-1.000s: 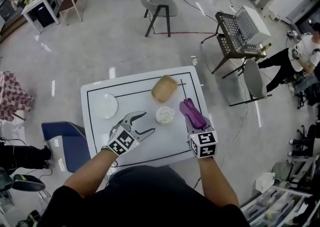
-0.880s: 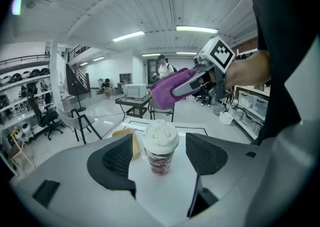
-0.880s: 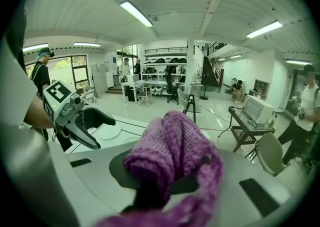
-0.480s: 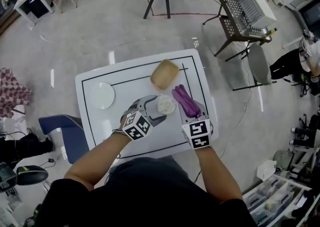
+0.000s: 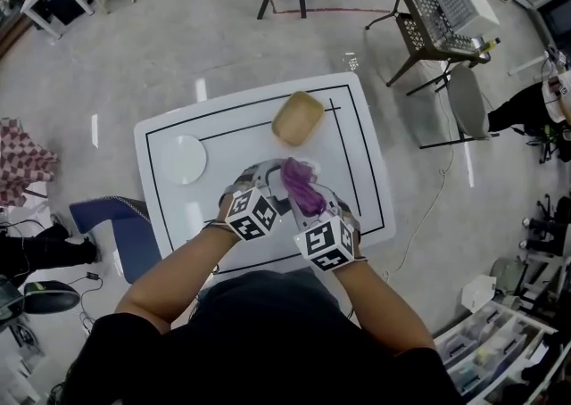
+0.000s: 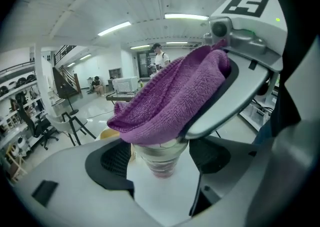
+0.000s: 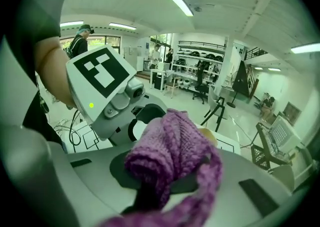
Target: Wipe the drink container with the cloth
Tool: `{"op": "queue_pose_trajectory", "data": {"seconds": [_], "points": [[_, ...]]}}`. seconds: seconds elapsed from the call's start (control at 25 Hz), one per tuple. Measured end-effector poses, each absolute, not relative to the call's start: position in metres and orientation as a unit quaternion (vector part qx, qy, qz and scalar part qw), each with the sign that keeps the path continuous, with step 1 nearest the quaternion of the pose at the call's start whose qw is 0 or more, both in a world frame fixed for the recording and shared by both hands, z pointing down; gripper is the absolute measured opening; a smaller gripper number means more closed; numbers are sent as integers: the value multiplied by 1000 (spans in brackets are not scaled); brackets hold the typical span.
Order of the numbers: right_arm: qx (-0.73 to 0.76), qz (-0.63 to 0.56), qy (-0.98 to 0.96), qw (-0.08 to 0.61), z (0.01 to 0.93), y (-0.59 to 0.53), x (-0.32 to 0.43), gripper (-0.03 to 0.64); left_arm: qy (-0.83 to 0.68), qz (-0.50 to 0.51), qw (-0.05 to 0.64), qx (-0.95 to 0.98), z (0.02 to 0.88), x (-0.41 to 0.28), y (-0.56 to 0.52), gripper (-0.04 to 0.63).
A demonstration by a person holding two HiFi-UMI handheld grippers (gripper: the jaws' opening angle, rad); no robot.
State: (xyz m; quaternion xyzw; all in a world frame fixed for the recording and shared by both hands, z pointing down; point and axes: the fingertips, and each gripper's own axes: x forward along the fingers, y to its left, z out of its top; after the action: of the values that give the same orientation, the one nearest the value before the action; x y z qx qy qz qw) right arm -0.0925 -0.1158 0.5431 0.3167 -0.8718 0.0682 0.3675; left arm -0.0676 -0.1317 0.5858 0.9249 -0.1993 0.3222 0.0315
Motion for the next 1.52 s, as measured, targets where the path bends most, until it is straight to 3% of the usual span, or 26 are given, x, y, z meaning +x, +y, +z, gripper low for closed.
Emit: {"op": "queue_pose_trajectory", "data": {"seconds": [0.24, 0.44, 0.64, 0.84, 1.0, 1.2, 1.52], "points": [[299, 188, -891, 285, 540, -109, -99, 80, -201, 325, 30, 924, 587, -66, -131, 388], [285, 289, -900, 156, 519, -103, -96, 80, -203, 328, 30, 922, 589, -66, -130, 388], [344, 311, -883, 76, 501, -106, -50, 80, -205, 338, 28, 918, 590, -70, -128, 383], [419, 303, -852, 83, 515, -106, 10, 80, -215, 303, 39, 928, 572, -74, -124, 364], [457, 294, -831, 113, 538, -94, 35, 80, -224, 271, 52, 935, 549, -78, -128, 311], [477, 312, -812, 125, 565, -78, 37, 80, -209, 283, 40, 935, 535, -66, -137, 199], [487, 293, -814, 116, 569, -77, 11, 81, -166, 354, -21, 920, 553, -34, -138, 127]]}}
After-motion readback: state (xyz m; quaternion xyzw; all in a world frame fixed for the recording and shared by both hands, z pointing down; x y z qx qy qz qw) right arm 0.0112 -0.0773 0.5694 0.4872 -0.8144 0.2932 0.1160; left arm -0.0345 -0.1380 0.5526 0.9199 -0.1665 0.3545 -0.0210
